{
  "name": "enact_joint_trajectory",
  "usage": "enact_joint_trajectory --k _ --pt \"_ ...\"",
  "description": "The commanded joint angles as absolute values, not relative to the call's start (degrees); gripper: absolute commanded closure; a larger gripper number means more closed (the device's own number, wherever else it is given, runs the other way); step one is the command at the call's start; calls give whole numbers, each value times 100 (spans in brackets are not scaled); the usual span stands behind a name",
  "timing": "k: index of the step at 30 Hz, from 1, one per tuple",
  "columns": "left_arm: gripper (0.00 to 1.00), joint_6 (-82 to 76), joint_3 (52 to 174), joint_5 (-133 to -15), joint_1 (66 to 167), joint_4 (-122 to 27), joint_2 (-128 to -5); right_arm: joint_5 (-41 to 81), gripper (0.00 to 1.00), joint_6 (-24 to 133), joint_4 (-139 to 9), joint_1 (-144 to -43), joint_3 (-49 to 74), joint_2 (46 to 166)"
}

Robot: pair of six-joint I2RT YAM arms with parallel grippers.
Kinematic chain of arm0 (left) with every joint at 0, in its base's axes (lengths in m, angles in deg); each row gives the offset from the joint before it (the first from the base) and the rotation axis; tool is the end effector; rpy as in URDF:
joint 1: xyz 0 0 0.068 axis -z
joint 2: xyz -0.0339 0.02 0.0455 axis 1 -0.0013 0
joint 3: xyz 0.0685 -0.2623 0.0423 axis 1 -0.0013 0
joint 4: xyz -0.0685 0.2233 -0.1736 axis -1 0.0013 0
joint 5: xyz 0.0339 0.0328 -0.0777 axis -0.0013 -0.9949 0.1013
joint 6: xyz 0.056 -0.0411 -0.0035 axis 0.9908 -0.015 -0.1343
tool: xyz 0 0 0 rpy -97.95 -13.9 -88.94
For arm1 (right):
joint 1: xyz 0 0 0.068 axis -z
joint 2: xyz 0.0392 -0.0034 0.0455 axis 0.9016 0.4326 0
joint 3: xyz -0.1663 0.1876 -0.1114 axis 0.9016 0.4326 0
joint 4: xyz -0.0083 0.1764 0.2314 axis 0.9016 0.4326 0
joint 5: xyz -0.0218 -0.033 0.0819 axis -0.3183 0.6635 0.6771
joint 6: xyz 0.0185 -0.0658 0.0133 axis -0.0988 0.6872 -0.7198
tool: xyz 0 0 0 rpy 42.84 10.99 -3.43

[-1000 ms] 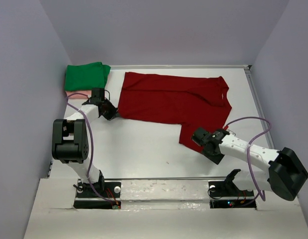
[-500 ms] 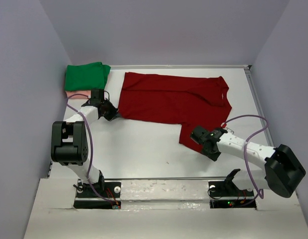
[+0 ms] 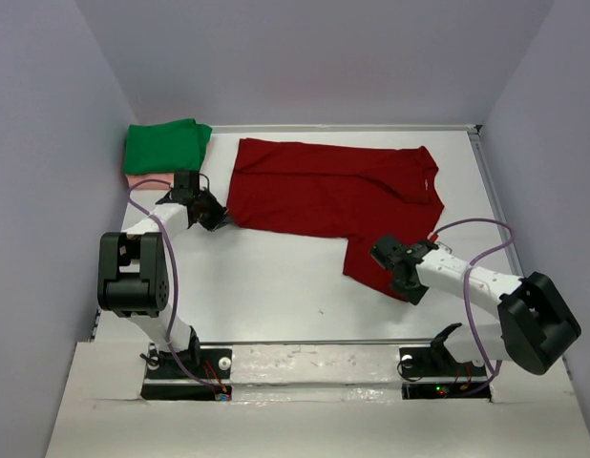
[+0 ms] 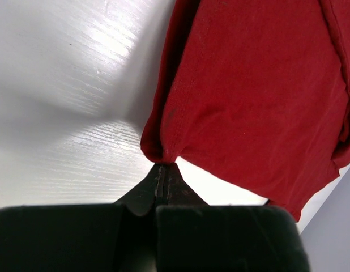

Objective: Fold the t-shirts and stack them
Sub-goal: Fold the tshirt

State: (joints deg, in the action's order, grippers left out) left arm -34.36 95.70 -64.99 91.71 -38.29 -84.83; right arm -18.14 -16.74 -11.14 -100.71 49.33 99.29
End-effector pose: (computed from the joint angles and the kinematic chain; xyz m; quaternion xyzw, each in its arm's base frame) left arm 0.3776 -0.0285 0.1570 -0.2679 0.8806 -0.2668 0.2857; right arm 0.1845 0.1004 0.1335 0.3436 0.9024 -0.1416 0.2182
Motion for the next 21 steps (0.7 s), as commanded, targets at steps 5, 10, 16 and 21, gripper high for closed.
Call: enact_joint_trajectory --k 5,10,16,21 --pt "100 -3376 9518 -6238 9186 -3901 -8242 -1515 58 -1365 -1536 -9873 4903 9879" --pt "100 -3376 9545 -6229 9186 -3875 -8241 -979 62 -1339 -1826 -9873 4859 10108" --pt "100 -3350 9589 -6238 9186 -3839 -8268 -776 65 -1549 -1888 -9873 4999 9845" --pt "100 -3367 9589 -6229 9186 -3857 -8329 -794 84 -1611 -1888 -9873 5105 9678"
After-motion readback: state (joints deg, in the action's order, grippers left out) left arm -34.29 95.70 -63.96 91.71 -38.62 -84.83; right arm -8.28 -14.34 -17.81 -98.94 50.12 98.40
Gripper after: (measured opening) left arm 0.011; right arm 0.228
